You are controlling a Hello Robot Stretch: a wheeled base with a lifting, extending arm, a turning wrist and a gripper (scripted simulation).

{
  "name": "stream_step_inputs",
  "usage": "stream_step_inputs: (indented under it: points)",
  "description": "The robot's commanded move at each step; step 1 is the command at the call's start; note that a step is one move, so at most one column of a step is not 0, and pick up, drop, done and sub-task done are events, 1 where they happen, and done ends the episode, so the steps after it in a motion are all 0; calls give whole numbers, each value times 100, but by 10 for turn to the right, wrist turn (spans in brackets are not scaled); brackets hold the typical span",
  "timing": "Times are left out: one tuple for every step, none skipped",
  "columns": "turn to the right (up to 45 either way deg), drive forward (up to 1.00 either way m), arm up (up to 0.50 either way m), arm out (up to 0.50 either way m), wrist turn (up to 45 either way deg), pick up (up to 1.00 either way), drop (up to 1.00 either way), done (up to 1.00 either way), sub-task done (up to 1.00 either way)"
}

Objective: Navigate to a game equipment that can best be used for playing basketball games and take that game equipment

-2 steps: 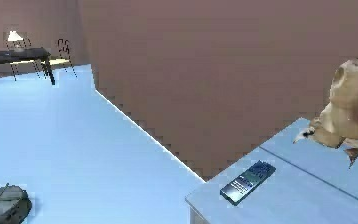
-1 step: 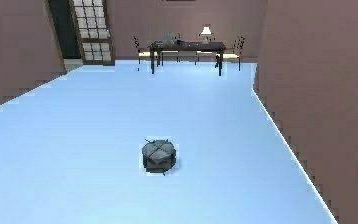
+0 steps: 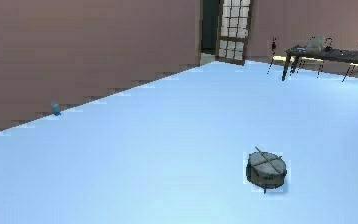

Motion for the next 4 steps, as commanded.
stream_step_inputs:
  points:
    - [-30,0,0,0,0,0,0,0,0]
    - [0,25,0,0,0,0,0,0,0]
    - [450,0,0,0,0,0,0,0,0]
    - [120,0,0,0,0,0,0,0,0]
